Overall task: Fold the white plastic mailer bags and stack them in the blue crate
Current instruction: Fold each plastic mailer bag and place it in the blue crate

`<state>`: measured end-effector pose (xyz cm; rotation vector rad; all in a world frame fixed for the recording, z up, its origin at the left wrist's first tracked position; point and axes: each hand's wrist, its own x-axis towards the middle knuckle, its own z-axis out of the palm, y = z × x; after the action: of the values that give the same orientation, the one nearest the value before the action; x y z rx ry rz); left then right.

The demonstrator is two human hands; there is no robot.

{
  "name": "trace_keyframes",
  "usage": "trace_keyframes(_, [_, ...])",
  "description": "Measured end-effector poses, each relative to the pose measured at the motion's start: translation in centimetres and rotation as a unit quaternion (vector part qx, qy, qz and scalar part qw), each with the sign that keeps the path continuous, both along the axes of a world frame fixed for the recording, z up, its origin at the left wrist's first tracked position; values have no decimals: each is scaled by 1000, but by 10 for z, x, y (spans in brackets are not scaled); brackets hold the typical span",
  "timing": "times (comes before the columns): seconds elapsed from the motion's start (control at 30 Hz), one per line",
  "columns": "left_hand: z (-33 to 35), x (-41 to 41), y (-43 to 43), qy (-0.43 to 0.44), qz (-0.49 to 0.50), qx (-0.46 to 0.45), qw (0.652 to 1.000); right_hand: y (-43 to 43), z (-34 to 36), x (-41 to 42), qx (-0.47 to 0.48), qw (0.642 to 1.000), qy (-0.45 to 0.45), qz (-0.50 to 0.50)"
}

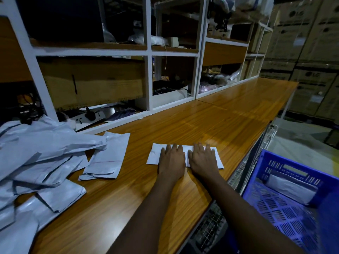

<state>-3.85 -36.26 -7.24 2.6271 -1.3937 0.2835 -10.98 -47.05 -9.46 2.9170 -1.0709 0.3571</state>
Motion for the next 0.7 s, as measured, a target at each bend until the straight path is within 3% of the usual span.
trace_keyframes(0.07, [-4, 4, -1, 26, 31, -3, 999, -3, -3, 0, 13, 999, 38, -27])
trace_keyframes(0.27, [-2, 9, -5, 106, 143, -22, 984, -3, 3, 0, 54, 991, -45, -117])
trace_keyframes(0.43, [-4, 33, -2, 120, 136, -5, 983, -15, 9, -11, 76, 991, -43, -102])
trace_keyframes(0.6, [-3, 58, 2, 99, 137, 45, 985, -43, 9, -17, 68, 996, 31, -46])
trace_keyframes(0.7, [7, 50, 11, -16, 102, 22, 994, -50, 12, -22, 17, 998, 44, -48])
